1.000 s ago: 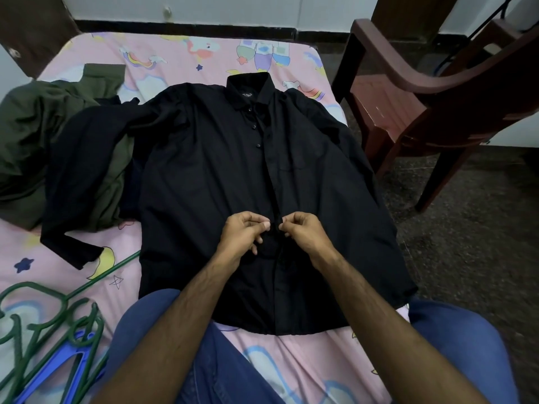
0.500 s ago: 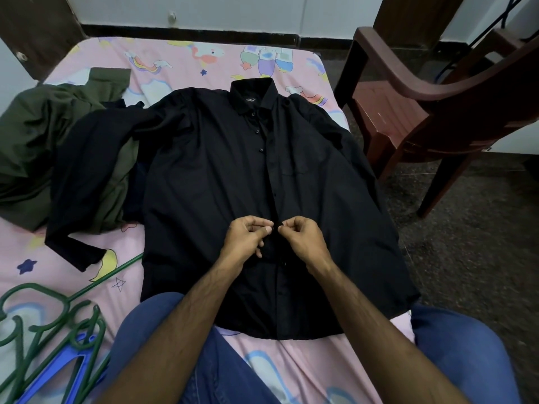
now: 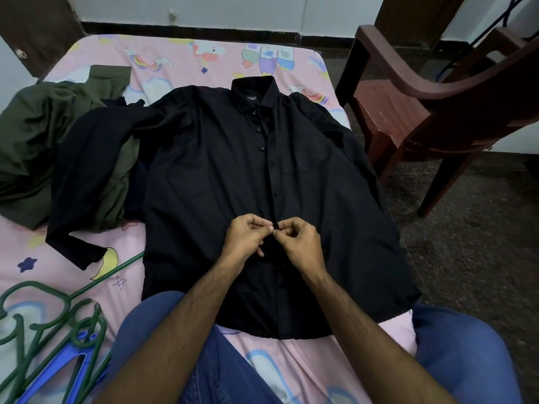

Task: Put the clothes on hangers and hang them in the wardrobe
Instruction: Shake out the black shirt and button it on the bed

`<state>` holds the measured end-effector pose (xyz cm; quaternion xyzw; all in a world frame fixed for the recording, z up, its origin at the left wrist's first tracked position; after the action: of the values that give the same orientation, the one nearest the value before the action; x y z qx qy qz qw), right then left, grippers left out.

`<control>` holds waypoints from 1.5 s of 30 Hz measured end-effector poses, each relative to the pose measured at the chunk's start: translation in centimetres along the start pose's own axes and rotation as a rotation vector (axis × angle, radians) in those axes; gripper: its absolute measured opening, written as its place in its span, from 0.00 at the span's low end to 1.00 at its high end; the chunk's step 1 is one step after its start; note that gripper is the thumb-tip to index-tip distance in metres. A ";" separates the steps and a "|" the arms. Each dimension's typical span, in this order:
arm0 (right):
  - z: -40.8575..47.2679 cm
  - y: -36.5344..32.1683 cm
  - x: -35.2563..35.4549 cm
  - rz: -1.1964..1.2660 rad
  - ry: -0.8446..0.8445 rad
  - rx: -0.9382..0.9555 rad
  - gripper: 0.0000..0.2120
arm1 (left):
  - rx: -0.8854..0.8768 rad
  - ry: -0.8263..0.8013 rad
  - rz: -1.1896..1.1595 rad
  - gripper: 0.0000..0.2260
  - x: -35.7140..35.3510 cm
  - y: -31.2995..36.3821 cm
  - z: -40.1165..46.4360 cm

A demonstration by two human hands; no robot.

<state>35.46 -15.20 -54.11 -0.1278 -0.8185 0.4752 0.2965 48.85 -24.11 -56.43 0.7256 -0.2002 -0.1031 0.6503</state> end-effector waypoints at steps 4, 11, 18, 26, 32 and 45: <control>-0.5 0.0 -0.2 -0.006 -0.018 0.069 0.06 | -0.009 -0.009 0.031 0.02 0.0 0.3 -0.1; -1.1 -0.2 -0.2 -0.014 0.008 0.135 0.06 | -0.066 -0.018 0.248 0.09 -0.3 2.0 -0.5; -0.8 -0.1 -0.3 -0.022 -0.041 0.095 0.06 | -0.025 -0.007 0.169 0.07 0.2 0.8 0.0; -0.2 -0.1 0.1 -0.013 -0.025 0.023 0.01 | 0.010 -0.003 0.048 0.04 0.1 -0.3 0.5; 0.2 -0.3 0.0 -0.049 -0.004 -0.014 0.02 | -0.012 0.015 0.010 0.09 -0.1 -0.3 0.7; 1.2 -0.3 -0.3 -0.098 -0.047 -0.089 0.05 | -0.063 -0.039 0.093 0.12 -0.4 0.5 0.6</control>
<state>34.98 -16.30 -54.40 -0.0894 -0.8507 0.4261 0.2945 48.11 -24.53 -56.04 0.6924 -0.2432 -0.0931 0.6729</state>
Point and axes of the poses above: each hand's wrist, its own z-axis towards the middle knuckle, its own x-axis out of the back of the hand, y = z × x, the point moved 8 cm from there along z, towards the middle knuckle, and after that the axes turned 12 degrees about -x, right-handed, at the moved point
